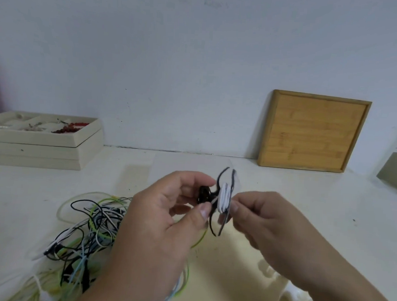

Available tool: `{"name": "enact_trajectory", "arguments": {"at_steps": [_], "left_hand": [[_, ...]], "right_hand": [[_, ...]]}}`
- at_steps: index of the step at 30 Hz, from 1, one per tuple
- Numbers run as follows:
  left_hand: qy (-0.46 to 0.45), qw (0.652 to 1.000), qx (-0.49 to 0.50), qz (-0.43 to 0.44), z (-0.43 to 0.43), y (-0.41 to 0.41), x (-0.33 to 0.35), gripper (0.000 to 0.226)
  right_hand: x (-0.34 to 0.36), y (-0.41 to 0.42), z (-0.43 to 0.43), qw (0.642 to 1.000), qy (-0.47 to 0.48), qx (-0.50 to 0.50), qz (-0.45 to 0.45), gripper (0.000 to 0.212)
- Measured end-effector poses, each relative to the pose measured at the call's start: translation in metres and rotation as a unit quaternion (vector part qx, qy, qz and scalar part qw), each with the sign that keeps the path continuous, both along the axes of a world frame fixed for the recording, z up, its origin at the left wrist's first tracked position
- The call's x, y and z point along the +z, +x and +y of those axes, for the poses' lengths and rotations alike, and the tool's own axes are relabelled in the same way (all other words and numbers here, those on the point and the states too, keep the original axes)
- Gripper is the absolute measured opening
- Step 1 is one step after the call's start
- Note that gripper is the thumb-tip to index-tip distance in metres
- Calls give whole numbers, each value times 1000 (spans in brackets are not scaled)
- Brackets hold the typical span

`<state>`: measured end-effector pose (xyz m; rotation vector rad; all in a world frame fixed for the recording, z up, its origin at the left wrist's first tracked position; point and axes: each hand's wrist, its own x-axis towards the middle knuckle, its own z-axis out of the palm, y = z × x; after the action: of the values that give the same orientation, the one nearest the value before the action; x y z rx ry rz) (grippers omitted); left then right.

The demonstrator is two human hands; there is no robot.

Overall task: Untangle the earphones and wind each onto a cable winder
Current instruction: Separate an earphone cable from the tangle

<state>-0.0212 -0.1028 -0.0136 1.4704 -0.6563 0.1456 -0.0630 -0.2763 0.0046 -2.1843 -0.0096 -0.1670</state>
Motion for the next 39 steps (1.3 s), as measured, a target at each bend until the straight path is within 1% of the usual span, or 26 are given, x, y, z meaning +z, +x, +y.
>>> {"name": "enact_trajectory", "arguments": {"at_steps": [4, 7, 12, 17, 20, 23, 25, 29, 33, 35, 37, 39], "left_hand": [[-80, 996, -3, 48, -1, 4, 1, 28], [-126, 989, -6, 79, -1, 7, 3, 26], [-163, 980, 3, 114, 1, 9, 5, 25], [-238, 946, -62, 210, 3, 8, 13, 34], [-248, 936, -71, 238, 0, 5, 15, 26], [-249, 933, -64, 252, 1, 5, 14, 28], [-260, 925, -69, 267, 3, 8, 14, 29], [-288, 911, -83, 283, 9, 16, 18, 25], [-307, 901, -90, 291, 8, 17, 18, 24], [-309, 902, -87, 289, 8, 16, 18, 24], [-312, 903, -83, 283, 9, 17, 19, 25], [-307, 906, -78, 281, 10, 17, 19, 25]], "right_hand": [[-2, -1, 3, 997, -16, 69, 11, 32], [-1, -3, 2, 993, -73, 93, 6, 27], [1, -3, 0, 992, -102, 78, 9, 26], [2, -2, -9, 995, -85, 51, 23, 26], [2, -1, -9, 993, -92, 62, 38, 25], [1, -3, -6, 989, -119, 72, 52, 21], [1, -2, -10, 989, -130, 43, 58, 20], [7, 1, -28, 984, -143, -82, 70, 25], [8, 3, -41, 974, -154, -145, 84, 25], [6, 5, -42, 970, -145, -193, 28, 25], [7, 5, -43, 965, -76, -242, -59, 24], [10, 4, -42, 954, -7, -275, -122, 25]]}}
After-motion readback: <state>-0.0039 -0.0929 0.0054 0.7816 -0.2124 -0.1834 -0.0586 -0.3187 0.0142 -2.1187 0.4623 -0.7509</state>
